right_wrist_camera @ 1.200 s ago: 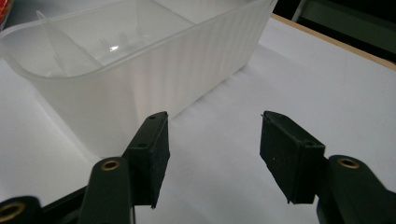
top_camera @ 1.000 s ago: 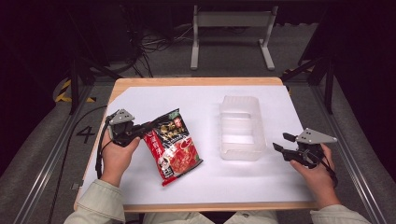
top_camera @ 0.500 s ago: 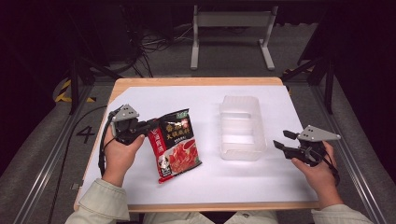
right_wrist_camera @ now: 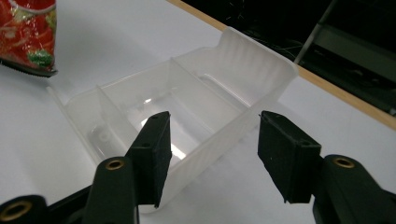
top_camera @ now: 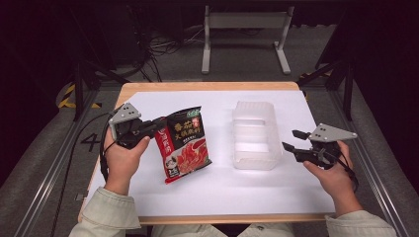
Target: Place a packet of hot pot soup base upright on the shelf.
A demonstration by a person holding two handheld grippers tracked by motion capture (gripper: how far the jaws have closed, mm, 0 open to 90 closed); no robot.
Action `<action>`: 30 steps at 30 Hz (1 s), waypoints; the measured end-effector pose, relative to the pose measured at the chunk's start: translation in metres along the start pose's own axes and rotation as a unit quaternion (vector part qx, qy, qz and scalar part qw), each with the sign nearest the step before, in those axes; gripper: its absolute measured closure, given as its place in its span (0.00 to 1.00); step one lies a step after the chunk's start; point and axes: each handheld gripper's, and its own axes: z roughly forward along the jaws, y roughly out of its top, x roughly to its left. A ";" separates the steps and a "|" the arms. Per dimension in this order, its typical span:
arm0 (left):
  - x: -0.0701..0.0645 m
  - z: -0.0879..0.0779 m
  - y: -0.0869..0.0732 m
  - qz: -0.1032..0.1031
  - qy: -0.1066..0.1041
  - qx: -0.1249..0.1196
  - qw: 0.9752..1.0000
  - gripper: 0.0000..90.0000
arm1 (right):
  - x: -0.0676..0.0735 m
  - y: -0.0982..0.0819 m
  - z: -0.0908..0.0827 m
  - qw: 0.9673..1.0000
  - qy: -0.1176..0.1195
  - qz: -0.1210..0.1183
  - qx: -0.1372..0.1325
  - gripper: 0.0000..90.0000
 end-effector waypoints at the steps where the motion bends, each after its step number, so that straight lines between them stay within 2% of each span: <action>1: -0.001 -0.001 0.001 0.004 0.002 -0.002 1.000 0.98 | 0.002 0.004 0.001 1.000 0.004 -0.006 0.000 0.48; 6: -0.003 -0.005 0.002 0.012 0.004 -0.013 1.000 0.98 | 0.012 0.028 0.007 0.999 0.039 -0.025 -0.014 0.45; 10: -0.005 -0.008 0.004 0.018 0.006 -0.020 1.000 0.98 | 0.014 0.038 0.012 0.998 0.063 -0.019 -0.024 0.44; 13: -0.008 -0.011 0.007 0.019 0.000 -0.025 0.999 0.98 | 0.016 0.047 0.017 0.996 0.083 -0.013 -0.034 0.44; 18: -0.016 -0.011 0.010 0.028 -0.013 -0.034 0.999 0.98 | 0.024 0.063 0.020 0.994 0.096 -0.030 -0.037 0.44; 26: -0.026 -0.009 0.009 0.039 -0.033 -0.036 0.998 0.98 | 0.037 0.084 0.032 0.989 0.133 -0.041 -0.047 0.42; 30: -0.031 -0.006 0.008 0.045 -0.036 -0.036 0.998 0.98 | 0.042 0.091 0.040 0.985 0.156 -0.039 -0.057 0.41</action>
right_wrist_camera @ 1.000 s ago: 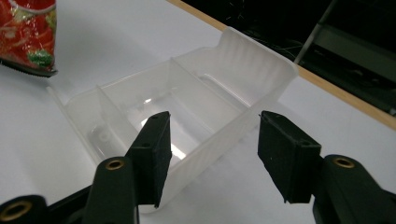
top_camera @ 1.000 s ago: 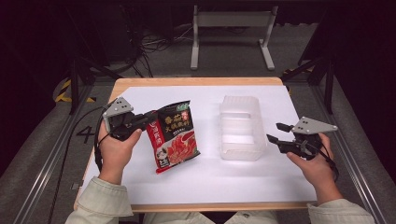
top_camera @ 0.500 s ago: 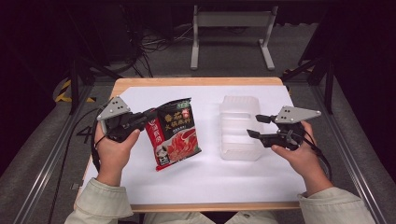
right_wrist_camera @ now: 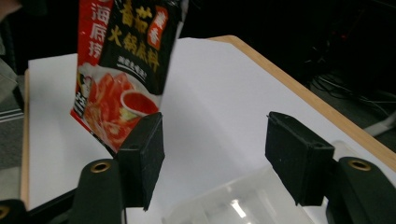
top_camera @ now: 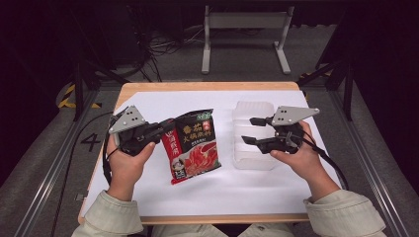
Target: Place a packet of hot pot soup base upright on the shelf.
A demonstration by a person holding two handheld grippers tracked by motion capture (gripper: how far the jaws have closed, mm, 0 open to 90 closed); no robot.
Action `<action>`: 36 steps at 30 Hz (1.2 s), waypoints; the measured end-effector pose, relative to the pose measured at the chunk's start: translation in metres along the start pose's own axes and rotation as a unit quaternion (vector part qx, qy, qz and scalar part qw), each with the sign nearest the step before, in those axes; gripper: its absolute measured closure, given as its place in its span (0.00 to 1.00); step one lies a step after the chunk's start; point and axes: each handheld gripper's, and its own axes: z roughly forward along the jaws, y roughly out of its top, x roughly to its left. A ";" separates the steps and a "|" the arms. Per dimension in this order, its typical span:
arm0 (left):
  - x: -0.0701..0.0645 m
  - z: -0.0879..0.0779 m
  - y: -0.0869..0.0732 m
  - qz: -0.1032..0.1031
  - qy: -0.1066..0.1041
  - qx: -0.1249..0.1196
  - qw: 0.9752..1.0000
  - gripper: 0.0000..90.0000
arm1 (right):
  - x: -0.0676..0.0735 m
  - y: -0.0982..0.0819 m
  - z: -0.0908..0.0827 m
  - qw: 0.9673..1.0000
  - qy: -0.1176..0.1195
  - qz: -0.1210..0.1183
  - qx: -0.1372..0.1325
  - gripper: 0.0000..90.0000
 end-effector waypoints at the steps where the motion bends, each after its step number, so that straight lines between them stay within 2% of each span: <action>1: -0.001 0.000 0.000 0.002 -0.001 0.001 1.000 0.98 | 0.001 0.001 0.003 1.000 0.008 0.004 -0.002 0.41; 5: -0.004 0.001 -0.001 0.005 -0.001 0.000 1.000 0.98 | 0.004 0.006 0.015 1.000 0.020 -0.003 0.001 0.40; 9: -0.005 0.001 -0.002 0.008 -0.007 -0.001 1.000 0.98 | 0.007 0.010 0.027 0.999 0.047 0.004 -0.008 0.39; 15: -0.010 0.002 -0.002 0.015 -0.019 -0.003 1.000 0.98 | 0.011 0.013 0.040 0.998 0.066 0.005 -0.010 0.38; 25: -0.020 0.007 -0.001 0.026 -0.039 0.000 0.999 0.98 | 0.016 0.011 0.054 0.996 0.090 0.011 -0.017 0.38; 33: -0.027 0.011 0.000 0.037 -0.054 -0.003 0.998 0.98 | 0.019 0.009 0.065 0.994 0.106 0.013 -0.013 0.38; 36: -0.029 0.011 0.000 0.041 -0.062 -0.005 0.997 0.98 | 0.021 0.009 0.068 0.993 0.118 0.007 -0.013 0.38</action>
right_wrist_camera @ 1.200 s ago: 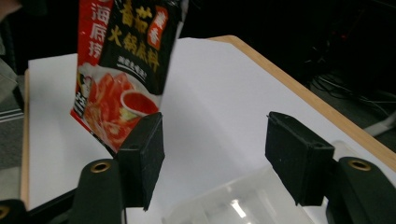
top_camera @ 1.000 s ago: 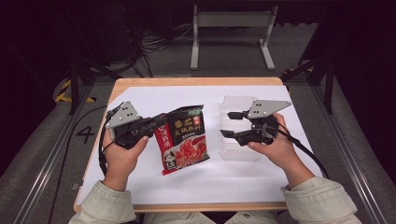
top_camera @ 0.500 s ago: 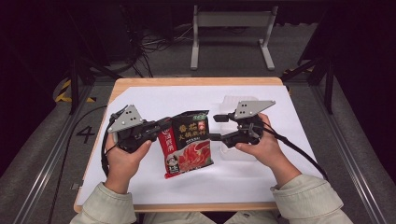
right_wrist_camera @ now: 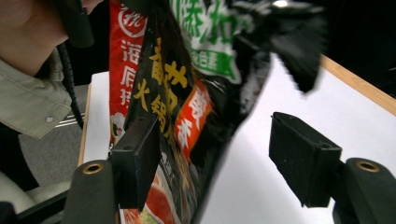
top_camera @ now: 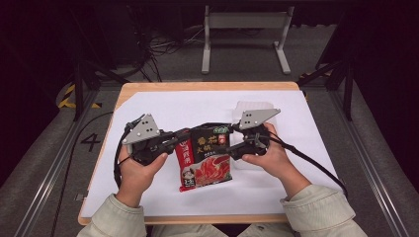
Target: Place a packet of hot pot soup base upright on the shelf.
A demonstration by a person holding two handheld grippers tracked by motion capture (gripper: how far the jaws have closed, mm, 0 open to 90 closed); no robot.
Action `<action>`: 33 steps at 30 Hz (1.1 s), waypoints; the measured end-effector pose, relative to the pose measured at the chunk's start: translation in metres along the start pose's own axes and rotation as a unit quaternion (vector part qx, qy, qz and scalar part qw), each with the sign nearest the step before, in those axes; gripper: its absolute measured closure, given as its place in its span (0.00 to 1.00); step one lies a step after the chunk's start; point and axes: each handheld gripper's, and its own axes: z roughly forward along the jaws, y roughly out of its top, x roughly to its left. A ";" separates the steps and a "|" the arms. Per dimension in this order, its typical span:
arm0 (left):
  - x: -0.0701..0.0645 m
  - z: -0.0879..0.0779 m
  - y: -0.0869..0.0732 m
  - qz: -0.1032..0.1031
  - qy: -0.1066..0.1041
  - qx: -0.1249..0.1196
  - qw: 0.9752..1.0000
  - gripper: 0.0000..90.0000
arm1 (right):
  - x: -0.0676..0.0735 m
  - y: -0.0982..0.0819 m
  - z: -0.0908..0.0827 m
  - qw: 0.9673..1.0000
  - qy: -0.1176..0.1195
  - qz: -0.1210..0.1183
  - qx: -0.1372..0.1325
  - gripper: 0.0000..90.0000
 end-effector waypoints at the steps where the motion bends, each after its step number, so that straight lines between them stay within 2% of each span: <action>1: -0.002 0.001 0.000 0.005 -0.003 -0.001 1.000 0.98 | 0.001 0.000 0.001 1.000 0.004 -0.002 0.000 0.39; 7: -0.005 0.002 0.001 0.009 -0.011 -0.003 1.000 0.98 | 0.003 0.000 0.003 1.000 0.022 0.003 0.006 0.44; 14: -0.006 0.004 0.001 0.012 -0.012 -0.001 1.000 0.98 | 0.008 0.008 0.006 0.999 0.033 -0.014 0.015 0.66; 15: -0.006 0.004 0.000 0.011 -0.013 -0.002 1.000 0.98 | 0.008 0.008 0.006 0.999 0.033 -0.013 0.015 0.68; 16: -0.006 0.004 0.000 0.009 -0.014 -0.002 1.000 0.98 | 0.006 0.008 0.005 0.999 0.043 -0.005 0.017 0.74; 20: -0.005 0.004 0.000 0.008 -0.016 -0.005 1.000 0.98 | 0.005 0.008 0.005 0.999 0.049 -0.005 0.019 0.81; 23: -0.005 0.004 -0.001 0.005 -0.016 -0.007 1.000 0.98 | 0.006 0.009 0.004 0.998 0.052 -0.006 0.018 0.84; 27: -0.005 0.003 0.000 0.005 -0.017 -0.009 1.000 0.98 | 0.004 0.010 0.003 0.998 0.063 0.009 0.013 0.87; 30: -0.004 0.003 0.000 0.009 -0.018 -0.012 1.000 0.97 | 0.005 0.013 0.001 0.998 0.063 0.011 0.012 0.90; 33: -0.001 0.001 0.000 0.002 -0.022 -0.016 1.000 0.97 | 0.005 0.015 0.001 0.998 0.065 0.011 0.013 0.92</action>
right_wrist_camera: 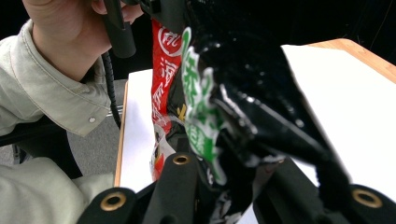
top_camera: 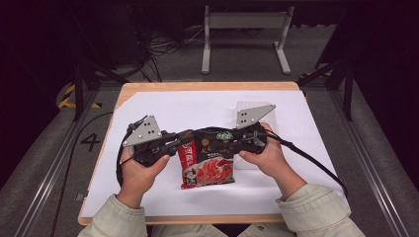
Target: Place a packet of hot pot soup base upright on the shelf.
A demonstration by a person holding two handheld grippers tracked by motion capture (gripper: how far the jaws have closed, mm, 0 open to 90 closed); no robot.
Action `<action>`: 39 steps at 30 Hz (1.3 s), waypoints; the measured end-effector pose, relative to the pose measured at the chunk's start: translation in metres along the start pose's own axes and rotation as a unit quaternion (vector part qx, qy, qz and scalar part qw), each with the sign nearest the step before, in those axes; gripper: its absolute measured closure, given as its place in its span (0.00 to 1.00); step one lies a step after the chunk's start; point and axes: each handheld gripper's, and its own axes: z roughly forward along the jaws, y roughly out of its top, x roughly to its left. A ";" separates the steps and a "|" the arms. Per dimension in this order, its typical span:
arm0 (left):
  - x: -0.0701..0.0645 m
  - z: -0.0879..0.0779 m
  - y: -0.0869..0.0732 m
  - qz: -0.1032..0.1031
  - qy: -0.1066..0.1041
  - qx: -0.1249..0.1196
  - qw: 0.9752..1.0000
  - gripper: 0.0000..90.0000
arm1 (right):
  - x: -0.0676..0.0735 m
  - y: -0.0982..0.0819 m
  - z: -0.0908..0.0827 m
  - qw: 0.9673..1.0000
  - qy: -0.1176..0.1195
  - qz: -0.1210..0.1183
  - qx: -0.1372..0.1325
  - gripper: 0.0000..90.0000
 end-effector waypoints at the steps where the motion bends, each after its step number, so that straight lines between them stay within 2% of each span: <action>1: 0.001 -0.001 0.000 -0.002 -0.002 0.000 1.000 0.97 | -0.001 0.001 0.000 1.000 0.003 0.003 -0.001 0.92; 5: 0.004 -0.003 -0.001 0.003 -0.005 -0.008 1.000 0.93 | -0.003 0.002 0.001 1.000 0.011 0.014 -0.007 0.94; 6: 0.005 -0.003 -0.001 0.003 -0.009 -0.010 1.000 0.90 | -0.003 0.003 0.001 1.000 0.013 0.016 -0.008 0.94; 7: 0.007 -0.004 -0.001 0.006 -0.012 -0.015 1.000 0.83 | -0.003 0.005 0.001 1.000 0.014 0.016 -0.009 0.94; 9: 0.009 -0.006 -0.001 -0.008 -0.028 -0.028 0.999 0.81 | -0.003 0.005 0.000 1.000 0.013 0.016 -0.009 0.94; 10: 0.010 -0.006 -0.001 -0.011 -0.026 -0.031 0.999 0.71 | -0.003 0.006 -0.001 1.000 0.013 0.016 -0.011 0.95; 11: 0.010 -0.006 -0.001 -0.006 -0.022 -0.034 0.999 0.71 | -0.003 0.008 -0.002 1.000 0.011 0.015 -0.014 0.95; 13: 0.009 -0.006 -0.001 -0.004 -0.015 -0.039 0.999 0.61 | -0.004 0.010 -0.004 1.000 0.005 0.015 -0.016 0.95; 16: 0.011 -0.012 0.000 -0.016 -0.017 -0.052 0.998 0.55 | -0.007 0.012 -0.008 1.000 0.002 0.015 -0.020 0.95; 20: 0.015 -0.024 0.002 -0.019 -0.014 -0.060 0.998 0.54 | -0.008 0.018 -0.015 0.999 -0.007 0.014 -0.029 0.95; 24: 0.019 -0.032 0.006 -0.024 -0.006 -0.045 0.999 0.48 | -0.009 0.024 -0.023 0.999 -0.018 0.011 -0.037 0.95; 31: 0.028 -0.042 0.005 -0.015 -0.006 -0.021 1.000 0.47 | -0.013 0.034 -0.037 0.998 -0.046 0.007 -0.042 0.95; 35: 0.032 -0.043 0.003 -0.022 -0.001 -0.018 1.000 0.46 | -0.019 0.036 -0.046 0.997 -0.065 0.008 -0.048 0.95; 37: 0.035 -0.044 0.001 -0.035 0.008 -0.010 0.999 0.45 | -0.020 0.037 -0.049 0.996 -0.071 0.008 -0.048 0.95; 39: 0.041 -0.045 -0.002 -0.055 0.033 0.003 0.998 0.43 | -0.023 0.039 -0.055 0.995 -0.084 0.009 -0.049 0.95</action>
